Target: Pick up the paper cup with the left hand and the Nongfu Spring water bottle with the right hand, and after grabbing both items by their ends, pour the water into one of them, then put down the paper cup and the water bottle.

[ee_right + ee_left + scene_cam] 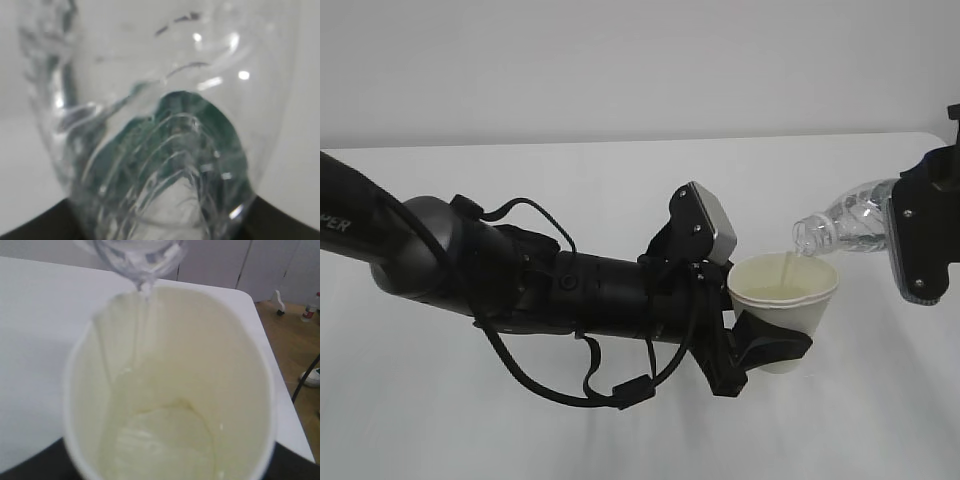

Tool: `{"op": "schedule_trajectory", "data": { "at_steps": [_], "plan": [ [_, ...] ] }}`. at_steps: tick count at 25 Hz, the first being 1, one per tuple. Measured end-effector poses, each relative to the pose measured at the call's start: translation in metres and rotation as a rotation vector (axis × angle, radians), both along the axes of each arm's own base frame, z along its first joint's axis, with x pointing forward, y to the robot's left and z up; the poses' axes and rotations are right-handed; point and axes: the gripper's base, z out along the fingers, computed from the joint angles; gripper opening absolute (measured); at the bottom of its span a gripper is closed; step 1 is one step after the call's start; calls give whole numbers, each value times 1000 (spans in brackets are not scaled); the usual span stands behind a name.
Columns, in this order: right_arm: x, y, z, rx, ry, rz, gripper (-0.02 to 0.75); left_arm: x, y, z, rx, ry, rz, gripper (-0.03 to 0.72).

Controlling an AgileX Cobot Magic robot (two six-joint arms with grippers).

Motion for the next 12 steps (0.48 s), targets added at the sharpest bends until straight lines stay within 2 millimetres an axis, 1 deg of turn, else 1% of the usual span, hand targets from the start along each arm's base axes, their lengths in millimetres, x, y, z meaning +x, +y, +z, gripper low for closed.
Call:
{"op": "schedule_trajectory", "data": {
  "at_steps": [12],
  "plan": [
    [0, -1, 0, -5, -5, -13, 367, 0, 0, 0, 0, 0, 0, 414]
  ]
}}
